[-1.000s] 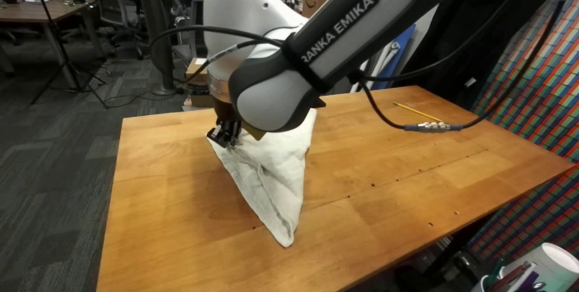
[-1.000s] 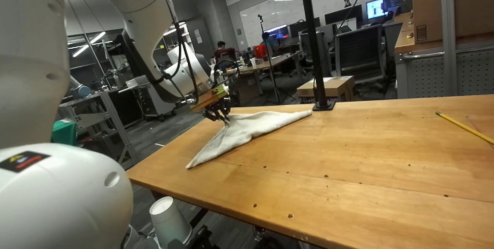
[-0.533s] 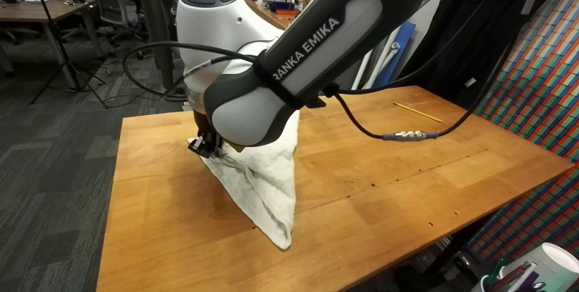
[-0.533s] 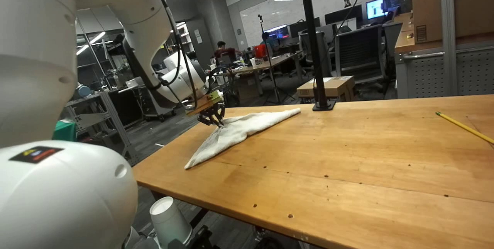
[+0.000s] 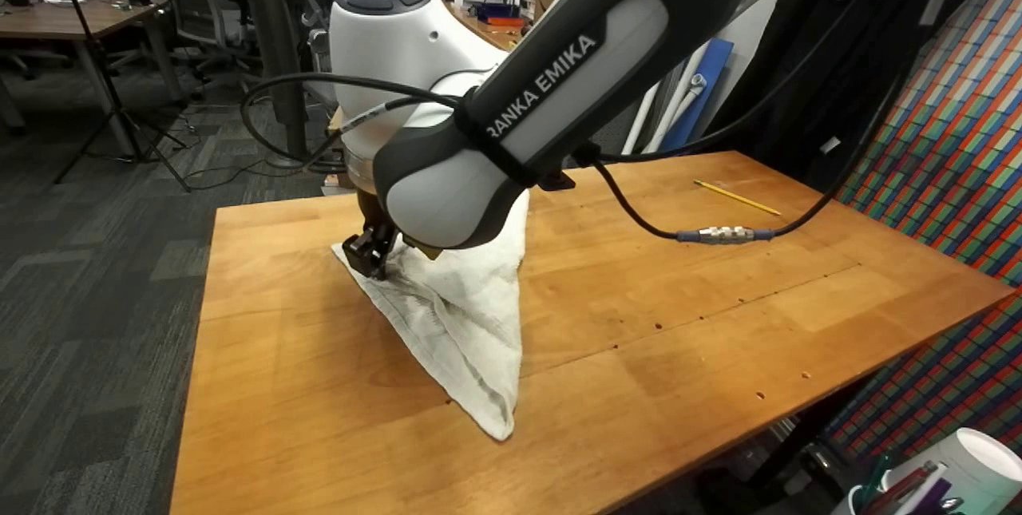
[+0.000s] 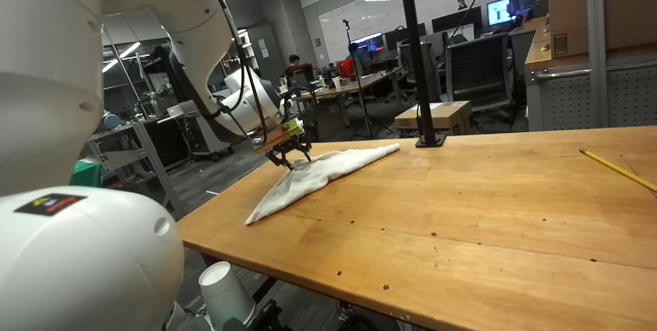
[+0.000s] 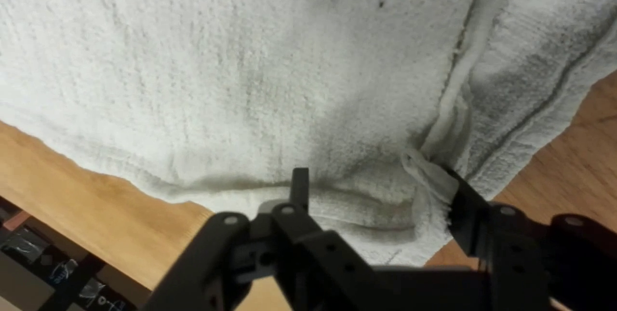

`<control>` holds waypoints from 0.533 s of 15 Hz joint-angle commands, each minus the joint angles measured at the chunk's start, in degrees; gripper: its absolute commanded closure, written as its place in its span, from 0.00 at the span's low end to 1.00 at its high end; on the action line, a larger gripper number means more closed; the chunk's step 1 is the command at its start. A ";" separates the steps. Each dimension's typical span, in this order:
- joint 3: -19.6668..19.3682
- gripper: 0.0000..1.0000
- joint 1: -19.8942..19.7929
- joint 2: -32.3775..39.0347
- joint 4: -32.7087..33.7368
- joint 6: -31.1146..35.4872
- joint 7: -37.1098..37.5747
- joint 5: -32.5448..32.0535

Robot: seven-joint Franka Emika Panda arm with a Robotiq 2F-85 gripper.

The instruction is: Fold the white towel into a triangle twice

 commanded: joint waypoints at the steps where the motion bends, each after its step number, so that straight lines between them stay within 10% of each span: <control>1: -2.20 0.01 1.42 -0.43 0.61 -1.27 1.63 0.45; 8: -5.87 0.00 2.22 -0.50 2.06 -6.04 8.86 -0.85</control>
